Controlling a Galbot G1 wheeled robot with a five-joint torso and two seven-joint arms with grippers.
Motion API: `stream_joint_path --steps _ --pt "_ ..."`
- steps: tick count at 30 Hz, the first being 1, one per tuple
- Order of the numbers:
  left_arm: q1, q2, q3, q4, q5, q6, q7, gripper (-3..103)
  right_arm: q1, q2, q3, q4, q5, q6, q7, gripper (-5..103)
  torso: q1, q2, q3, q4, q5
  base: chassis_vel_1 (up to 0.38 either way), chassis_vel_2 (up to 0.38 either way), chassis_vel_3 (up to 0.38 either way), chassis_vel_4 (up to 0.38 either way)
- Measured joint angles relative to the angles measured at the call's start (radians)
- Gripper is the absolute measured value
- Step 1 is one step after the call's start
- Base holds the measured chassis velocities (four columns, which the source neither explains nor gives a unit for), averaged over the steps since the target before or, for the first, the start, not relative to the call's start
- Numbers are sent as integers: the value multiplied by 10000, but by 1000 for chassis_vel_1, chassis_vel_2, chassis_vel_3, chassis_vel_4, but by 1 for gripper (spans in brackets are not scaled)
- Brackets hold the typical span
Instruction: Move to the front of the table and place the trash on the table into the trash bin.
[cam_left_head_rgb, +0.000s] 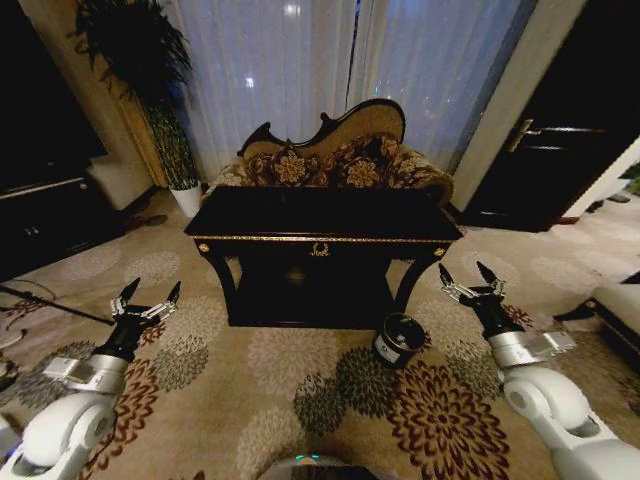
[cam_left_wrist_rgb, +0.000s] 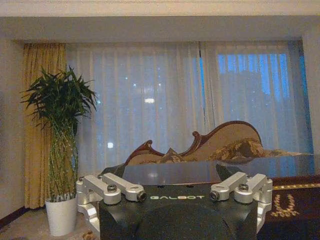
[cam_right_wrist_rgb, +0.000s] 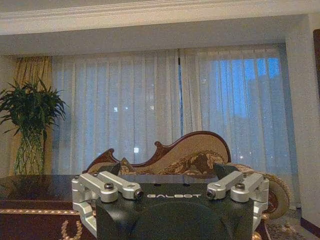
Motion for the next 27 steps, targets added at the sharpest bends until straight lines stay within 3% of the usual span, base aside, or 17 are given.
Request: stream_joint_path --steps 21,27 --pt "0 0 0 0 0 0 0 100 0 0 0 0 0 0 -1 100 0 -1 0 0 -8 253 -257 -247 257" --pt "0 0 0 0 0 0 0 100 -1 1 1 0 0 0 -1 100 -4 1 -1 -2 5 285 -270 -279 268"
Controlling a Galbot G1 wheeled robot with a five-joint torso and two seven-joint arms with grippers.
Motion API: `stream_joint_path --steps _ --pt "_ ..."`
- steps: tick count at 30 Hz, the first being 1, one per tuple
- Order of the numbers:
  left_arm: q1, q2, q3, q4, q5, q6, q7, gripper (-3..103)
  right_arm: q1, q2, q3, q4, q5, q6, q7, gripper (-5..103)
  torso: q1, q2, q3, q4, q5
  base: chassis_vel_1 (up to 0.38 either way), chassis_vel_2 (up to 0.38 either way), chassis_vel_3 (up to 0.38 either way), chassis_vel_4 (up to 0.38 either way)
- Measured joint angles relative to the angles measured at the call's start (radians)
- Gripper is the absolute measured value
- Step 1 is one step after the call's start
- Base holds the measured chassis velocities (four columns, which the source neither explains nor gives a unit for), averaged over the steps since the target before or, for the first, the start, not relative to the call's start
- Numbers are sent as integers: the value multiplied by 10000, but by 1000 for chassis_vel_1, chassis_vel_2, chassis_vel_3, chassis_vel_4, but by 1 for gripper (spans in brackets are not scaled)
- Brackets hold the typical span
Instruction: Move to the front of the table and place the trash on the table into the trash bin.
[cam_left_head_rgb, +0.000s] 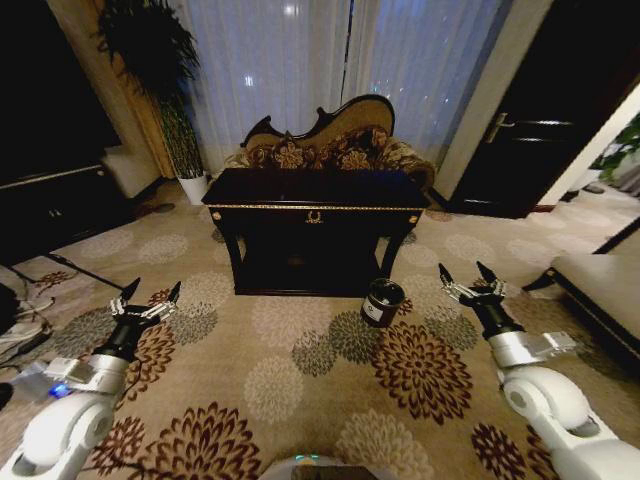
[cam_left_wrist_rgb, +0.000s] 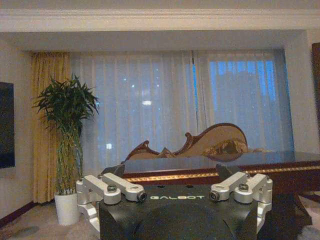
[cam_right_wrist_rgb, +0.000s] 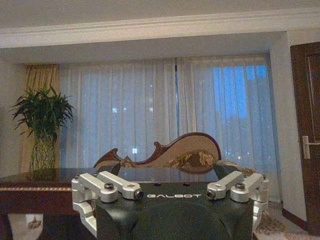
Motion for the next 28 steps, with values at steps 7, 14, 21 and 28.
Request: stream_joint_path --steps 7,14,21,28 --pt "0 0 0 0 0 0 0 100 1 0 0 0 0 0 0 100 1 0 -1 0 -6 233 -209 -218 205" --pt "-1 1 0 0 -1 0 0 100 3 0 0 0 0 0 0 100 13 -4 5 3 -3 51 -43 -52 47" --pt "-2 1 0 0 0 0 0 100 3 0 0 0 0 0 0 100 12 -5 4 2 -2 0 0 0 0" --pt "0 1 0 0 0 0 0 100 1 0 0 0 0 0 0 100 0 -1 -1 2 -5 0 0 0 0"
